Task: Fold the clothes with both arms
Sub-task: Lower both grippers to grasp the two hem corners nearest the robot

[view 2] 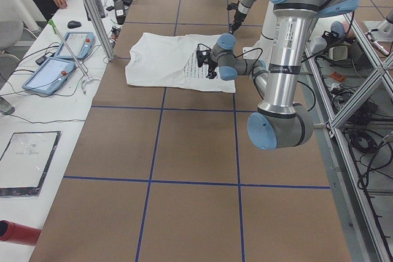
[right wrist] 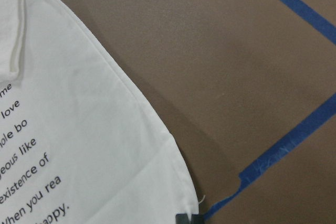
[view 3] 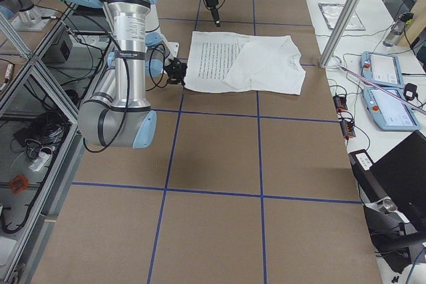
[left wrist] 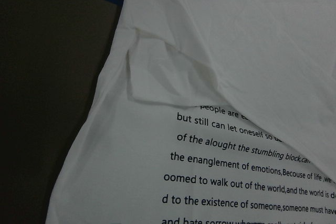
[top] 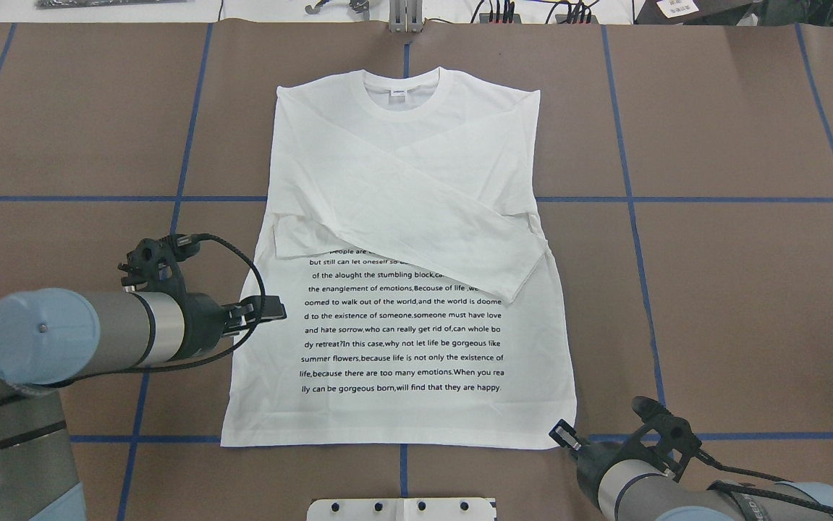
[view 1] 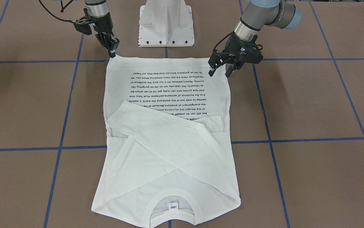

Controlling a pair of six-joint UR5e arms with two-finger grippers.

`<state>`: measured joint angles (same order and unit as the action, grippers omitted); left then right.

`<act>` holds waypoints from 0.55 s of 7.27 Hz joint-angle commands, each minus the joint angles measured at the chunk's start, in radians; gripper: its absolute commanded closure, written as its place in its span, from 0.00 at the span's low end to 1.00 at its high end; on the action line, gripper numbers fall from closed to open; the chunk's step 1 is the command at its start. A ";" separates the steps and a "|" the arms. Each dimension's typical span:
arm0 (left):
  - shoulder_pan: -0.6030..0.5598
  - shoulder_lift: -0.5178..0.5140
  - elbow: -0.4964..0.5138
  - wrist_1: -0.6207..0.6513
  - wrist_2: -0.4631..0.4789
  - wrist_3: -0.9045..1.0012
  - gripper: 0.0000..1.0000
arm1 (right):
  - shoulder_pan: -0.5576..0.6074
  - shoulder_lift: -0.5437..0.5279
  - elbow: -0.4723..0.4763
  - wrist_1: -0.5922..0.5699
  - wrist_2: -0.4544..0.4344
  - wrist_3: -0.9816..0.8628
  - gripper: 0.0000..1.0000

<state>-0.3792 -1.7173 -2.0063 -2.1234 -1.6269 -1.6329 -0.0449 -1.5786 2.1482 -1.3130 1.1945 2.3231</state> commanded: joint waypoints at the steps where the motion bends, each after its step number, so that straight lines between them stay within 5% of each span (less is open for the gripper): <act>1: 0.095 0.041 -0.022 0.075 0.061 -0.132 0.14 | 0.002 0.003 -0.001 0.000 0.002 -0.005 1.00; 4: 0.169 0.091 -0.020 0.106 0.064 -0.229 0.15 | 0.003 0.000 -0.004 0.000 0.000 -0.004 1.00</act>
<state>-0.2440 -1.6490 -2.0279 -2.0230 -1.5669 -1.8153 -0.0421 -1.5766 2.1458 -1.3131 1.1955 2.3193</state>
